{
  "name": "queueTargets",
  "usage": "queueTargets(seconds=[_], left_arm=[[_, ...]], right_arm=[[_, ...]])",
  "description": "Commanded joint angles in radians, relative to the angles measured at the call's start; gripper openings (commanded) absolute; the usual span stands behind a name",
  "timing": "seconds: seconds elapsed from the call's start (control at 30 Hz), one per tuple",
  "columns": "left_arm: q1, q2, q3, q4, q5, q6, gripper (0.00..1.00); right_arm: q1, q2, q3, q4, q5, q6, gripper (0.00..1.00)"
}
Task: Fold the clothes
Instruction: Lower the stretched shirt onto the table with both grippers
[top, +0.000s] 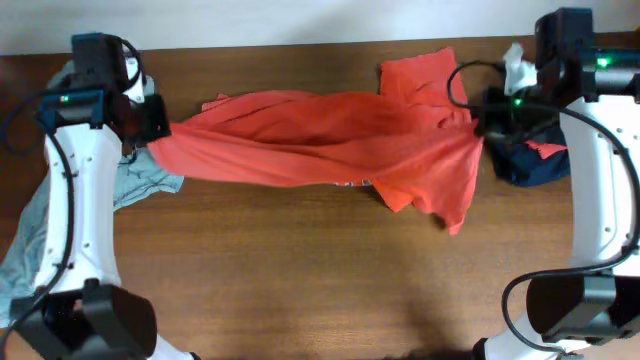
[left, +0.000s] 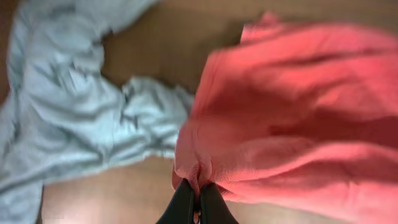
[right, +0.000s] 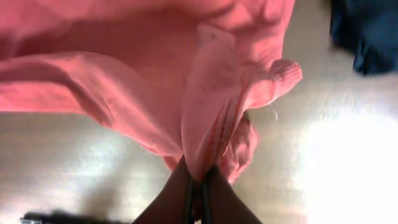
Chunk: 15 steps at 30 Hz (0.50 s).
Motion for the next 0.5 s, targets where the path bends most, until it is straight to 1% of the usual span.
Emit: queueTargets(seconds=[0.0, 0.23, 0.33, 0.47], left_arm=[[0.008, -0.003, 0.005, -0.036, -0.006, 0.003, 0.01], [0.007, -0.009, 0.005, -0.149, -0.007, -0.037, 0.01], [0.007, -0.009, 0.005, -0.173, -0.007, -0.048, 0.01], [0.007, -0.01, 0.005, -0.21, -0.005, -0.071, 0.01]], right_arm=[[-0.006, -0.005, -0.005, -0.037, -0.008, -0.014, 0.04], [-0.006, -0.02, -0.005, -0.13, -0.008, -0.014, 0.04], [-0.006, -0.027, -0.005, -0.18, -0.007, -0.015, 0.04], [-0.006, -0.05, -0.019, -0.191, -0.031, -0.014, 0.04]])
